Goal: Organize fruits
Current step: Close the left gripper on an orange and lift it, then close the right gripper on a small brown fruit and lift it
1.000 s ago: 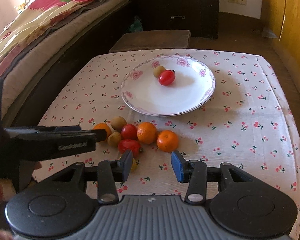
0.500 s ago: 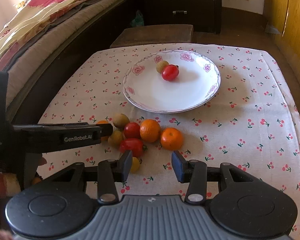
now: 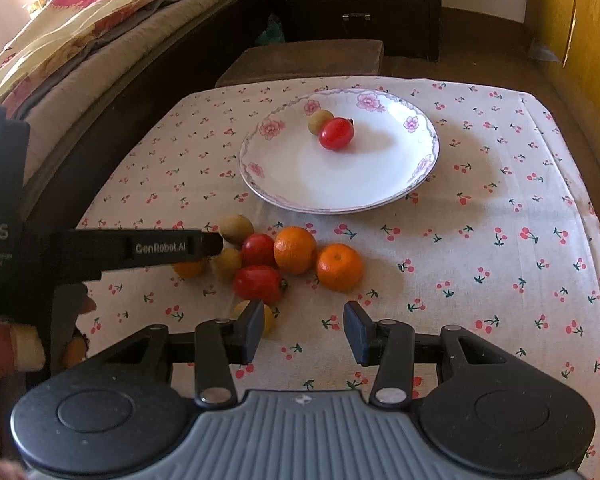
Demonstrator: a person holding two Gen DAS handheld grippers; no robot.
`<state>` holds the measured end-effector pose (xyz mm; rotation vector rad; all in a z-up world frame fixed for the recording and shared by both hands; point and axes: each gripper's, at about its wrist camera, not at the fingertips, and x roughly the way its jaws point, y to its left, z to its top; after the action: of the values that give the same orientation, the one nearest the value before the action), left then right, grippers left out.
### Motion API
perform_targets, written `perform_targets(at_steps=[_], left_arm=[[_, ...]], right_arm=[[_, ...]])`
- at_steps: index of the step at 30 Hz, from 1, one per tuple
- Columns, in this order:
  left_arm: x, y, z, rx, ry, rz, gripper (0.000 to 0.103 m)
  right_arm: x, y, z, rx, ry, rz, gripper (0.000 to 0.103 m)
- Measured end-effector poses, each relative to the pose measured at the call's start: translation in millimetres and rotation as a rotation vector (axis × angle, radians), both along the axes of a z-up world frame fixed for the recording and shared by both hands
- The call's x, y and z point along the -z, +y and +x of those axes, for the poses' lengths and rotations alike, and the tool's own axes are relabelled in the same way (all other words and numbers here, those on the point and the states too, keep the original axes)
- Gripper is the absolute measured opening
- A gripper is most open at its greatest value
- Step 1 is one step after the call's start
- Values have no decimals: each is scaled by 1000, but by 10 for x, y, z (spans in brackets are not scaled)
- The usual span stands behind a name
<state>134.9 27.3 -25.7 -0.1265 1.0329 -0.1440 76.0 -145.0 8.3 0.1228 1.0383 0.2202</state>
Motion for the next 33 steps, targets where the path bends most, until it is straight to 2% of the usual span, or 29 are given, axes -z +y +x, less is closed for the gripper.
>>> perform_targets(at_steps=[3, 7, 15, 33], left_arm=[[-3, -18, -17, 4, -3, 12, 50], [-1, -2, -32, 6, -1, 9, 40], [-31, 0, -177, 32, 4, 12, 40], [-32, 206, -280, 7, 26, -13, 40]], right_arm=[[29, 12, 26, 1, 7, -7, 44], [28, 38, 33, -1, 8, -3, 44], [79, 130, 80, -2, 21, 5, 44], [215, 326, 195, -36, 41, 54, 44]])
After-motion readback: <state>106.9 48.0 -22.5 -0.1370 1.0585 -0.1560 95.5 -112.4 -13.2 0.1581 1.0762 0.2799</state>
